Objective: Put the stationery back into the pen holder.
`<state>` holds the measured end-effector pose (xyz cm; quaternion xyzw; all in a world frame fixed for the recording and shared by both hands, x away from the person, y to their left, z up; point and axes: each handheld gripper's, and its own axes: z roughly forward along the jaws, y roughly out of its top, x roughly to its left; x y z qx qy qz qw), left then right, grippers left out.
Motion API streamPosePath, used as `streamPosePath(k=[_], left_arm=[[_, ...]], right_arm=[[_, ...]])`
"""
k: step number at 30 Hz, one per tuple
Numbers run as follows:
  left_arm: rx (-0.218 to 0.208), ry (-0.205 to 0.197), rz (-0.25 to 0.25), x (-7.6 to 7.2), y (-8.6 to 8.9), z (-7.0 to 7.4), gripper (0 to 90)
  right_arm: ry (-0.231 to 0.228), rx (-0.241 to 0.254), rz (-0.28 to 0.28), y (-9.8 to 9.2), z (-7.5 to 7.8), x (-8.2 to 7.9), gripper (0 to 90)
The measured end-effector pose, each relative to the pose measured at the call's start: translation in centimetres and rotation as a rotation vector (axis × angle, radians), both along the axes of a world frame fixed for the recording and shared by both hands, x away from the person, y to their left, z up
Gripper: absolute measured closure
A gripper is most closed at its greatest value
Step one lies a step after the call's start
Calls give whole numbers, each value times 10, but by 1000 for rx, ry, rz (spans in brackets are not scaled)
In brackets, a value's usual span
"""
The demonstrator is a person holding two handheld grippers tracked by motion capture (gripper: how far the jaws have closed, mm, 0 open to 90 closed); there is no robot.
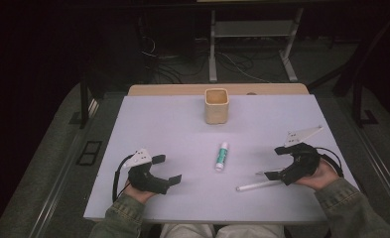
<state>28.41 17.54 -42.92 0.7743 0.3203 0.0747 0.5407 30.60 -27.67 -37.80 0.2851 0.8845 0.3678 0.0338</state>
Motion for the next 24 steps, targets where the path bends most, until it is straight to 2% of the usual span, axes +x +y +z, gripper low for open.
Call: streamPosePath(k=[8, 10, 11, 13, 24], left_arm=[[5, 3, 1, 1, 0, -1, 0], [5, 2, 0, 1, 0, -1, 0], [5, 2, 0, 1, 0, -1, 0], [5, 3, -1, 1, 0, -1, 0], [13, 7, -12, 0, -1, -1, 0]], right_arm=[[22, -44, 59, 11, -2, 8, 4], [39, -76, 80, 16, -5, 10, 4], [39, -76, 80, 16, -5, 10, 4], [45, -108, 114, 21, -7, 12, 4], [49, -146, 181, 33, -8, 17, 4]])
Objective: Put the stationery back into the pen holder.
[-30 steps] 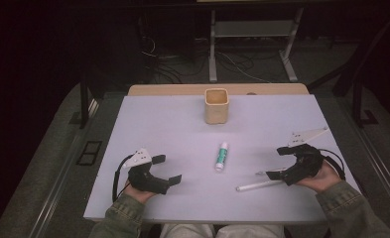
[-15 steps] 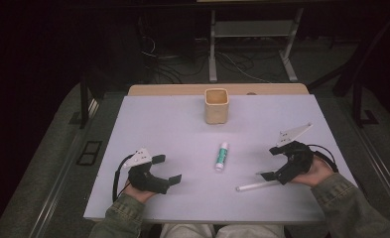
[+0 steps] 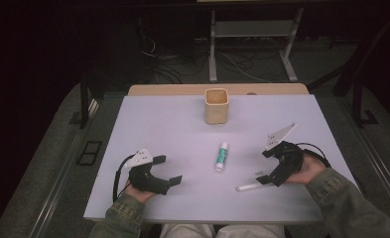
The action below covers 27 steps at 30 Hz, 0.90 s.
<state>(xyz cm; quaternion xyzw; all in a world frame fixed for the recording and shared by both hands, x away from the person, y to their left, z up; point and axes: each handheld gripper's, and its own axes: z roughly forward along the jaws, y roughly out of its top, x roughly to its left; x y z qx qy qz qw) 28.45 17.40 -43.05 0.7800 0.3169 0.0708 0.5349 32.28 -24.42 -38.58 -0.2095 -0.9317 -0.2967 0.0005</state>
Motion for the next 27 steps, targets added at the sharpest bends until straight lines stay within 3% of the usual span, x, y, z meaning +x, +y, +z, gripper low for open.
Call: streamPosePath(k=[9, 27], left_arm=[[1, 1, -1, 0, 0, 0, 0], [4, -3, -6, 0, 0, 0, 0]], right_arm=[[-13, -33, 75, 11, -1, -1, 4], [-28, -145, 200, 34, -12, -7, 4]])
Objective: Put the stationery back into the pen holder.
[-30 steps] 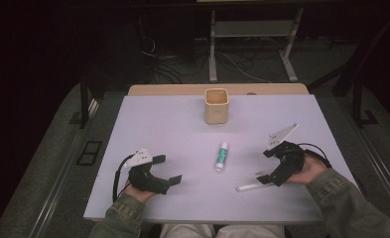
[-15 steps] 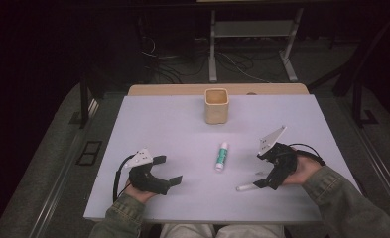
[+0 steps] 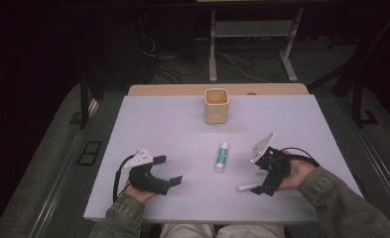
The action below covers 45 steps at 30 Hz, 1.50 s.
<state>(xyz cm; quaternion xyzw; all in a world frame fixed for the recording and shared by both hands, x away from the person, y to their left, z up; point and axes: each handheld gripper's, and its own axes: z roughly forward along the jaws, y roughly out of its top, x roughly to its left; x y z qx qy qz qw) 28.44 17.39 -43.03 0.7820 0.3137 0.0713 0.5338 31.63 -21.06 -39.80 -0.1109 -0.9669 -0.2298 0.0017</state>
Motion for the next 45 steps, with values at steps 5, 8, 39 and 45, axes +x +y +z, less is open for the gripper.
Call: streamPosePath(k=[5, 8, 39, 45], left_arm=[[0, 1, -2, 0, 0, 0, 0], [0, 1, -2, 0, 0, 0, 0], [4, 1, -5, 0, -1, 0, 0], [3, 1, -4, 0, -1, 0, 0]], right_arm=[[5, -36, 31, 6, -3, -4, 4], [4, -60, 48, 10, -7, -7, 5], [-72, -191, 240, 23, -23, -10, 731], [-80, -200, 276, 25, -23, -10, 773]])
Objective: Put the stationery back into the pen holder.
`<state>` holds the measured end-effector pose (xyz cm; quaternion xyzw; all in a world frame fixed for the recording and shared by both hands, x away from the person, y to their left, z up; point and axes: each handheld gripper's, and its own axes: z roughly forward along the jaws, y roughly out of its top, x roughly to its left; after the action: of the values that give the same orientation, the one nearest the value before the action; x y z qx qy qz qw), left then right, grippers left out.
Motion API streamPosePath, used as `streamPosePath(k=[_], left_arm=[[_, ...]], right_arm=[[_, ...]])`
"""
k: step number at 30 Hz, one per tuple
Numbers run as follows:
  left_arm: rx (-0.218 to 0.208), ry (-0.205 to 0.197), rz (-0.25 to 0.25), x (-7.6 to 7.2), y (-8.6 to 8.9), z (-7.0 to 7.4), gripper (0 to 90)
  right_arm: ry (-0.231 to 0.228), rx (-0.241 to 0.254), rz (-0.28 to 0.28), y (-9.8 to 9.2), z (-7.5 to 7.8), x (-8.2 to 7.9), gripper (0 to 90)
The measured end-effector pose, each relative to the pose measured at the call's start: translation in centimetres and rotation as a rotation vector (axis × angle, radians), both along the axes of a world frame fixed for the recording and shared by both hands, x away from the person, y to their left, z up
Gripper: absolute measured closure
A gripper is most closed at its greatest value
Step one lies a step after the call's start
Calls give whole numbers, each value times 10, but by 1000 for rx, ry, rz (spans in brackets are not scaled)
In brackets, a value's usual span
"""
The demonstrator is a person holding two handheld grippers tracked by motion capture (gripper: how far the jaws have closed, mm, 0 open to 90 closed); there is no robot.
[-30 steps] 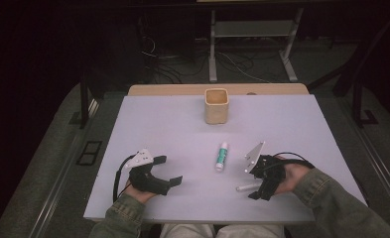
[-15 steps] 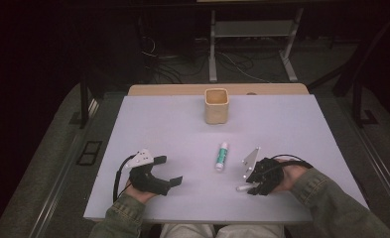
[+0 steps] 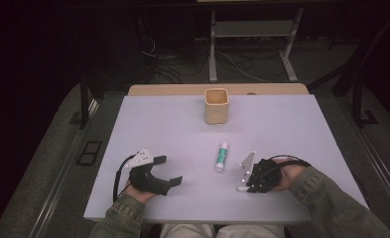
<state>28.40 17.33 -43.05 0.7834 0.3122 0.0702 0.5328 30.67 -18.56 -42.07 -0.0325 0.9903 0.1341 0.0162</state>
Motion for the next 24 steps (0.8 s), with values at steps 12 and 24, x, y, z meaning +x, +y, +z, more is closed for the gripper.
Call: streamPosePath(k=[12, 24], left_arm=[[1, -1, -3, 0, 0, 0, 0], [-3, 1, -1, 0, 0, 0, 0]], right_arm=[[50, 7, -4, 0, 5, -2, 778], [28, 154, -63, -4, 45, 4, 777]])
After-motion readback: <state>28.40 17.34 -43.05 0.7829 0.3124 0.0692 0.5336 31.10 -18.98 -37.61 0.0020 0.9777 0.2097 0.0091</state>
